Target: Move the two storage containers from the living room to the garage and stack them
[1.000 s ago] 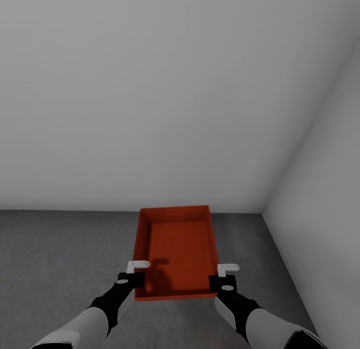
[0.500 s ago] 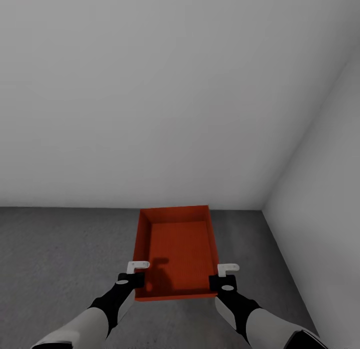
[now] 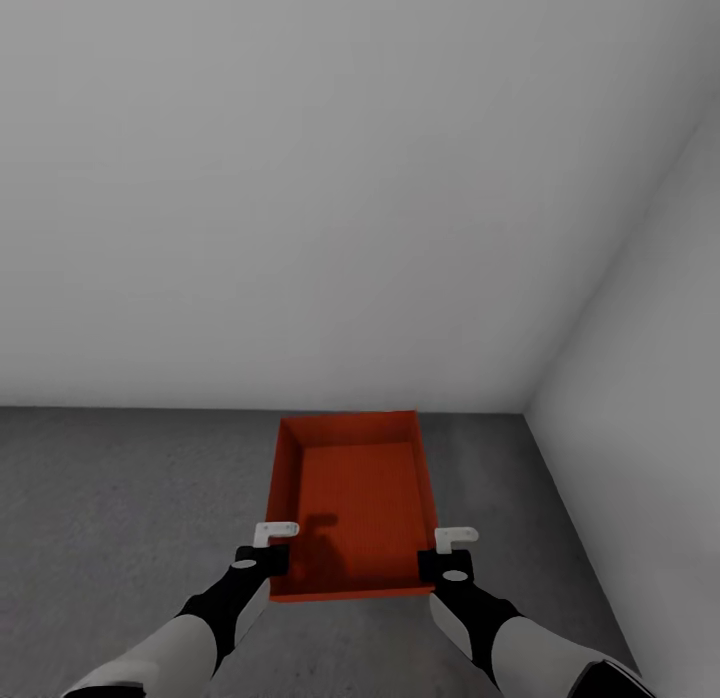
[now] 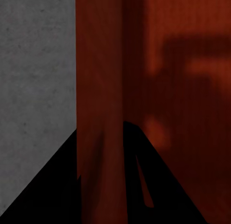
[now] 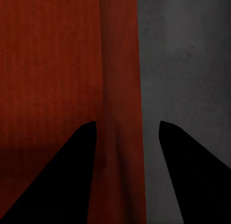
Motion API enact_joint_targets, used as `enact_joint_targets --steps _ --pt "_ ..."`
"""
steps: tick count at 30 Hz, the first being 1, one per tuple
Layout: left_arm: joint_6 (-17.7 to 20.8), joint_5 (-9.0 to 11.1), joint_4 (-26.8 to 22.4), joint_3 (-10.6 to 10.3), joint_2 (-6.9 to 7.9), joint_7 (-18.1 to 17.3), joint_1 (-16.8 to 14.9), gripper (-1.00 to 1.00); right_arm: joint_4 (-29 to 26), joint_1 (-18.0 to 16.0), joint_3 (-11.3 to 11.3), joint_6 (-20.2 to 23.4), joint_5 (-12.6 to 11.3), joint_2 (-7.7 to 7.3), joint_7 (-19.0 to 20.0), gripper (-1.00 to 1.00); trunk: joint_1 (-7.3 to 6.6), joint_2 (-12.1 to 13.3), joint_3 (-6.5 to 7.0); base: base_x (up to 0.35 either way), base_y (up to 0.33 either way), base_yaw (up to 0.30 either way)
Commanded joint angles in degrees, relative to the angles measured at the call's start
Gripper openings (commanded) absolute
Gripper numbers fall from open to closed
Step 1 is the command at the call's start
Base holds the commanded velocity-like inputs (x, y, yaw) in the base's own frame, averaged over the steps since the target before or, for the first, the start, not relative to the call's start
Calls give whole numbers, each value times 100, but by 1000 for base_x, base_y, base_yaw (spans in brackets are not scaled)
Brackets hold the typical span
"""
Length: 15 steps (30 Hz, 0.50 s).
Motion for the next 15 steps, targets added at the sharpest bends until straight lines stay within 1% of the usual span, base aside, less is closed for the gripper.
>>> enact_joint_targets --steps 1,5,15 --pt "-49 202 -37 136 429 -27 -6 -100 -1 -3 -183 -9 -185 -305 304 -100 3 -11 -19 0 0 0" --pt "-7 207 -25 136 432 -47 -6 -100 -1 -3 -183 -9 -183 -305 304 -100 3 -11 -57 0 0 0" --pt "-43 218 -2 135 433 -50 -6 -100 -1 -3 -183 -9 -182 -302 304 -100 3 -11 -150 0 0 0"
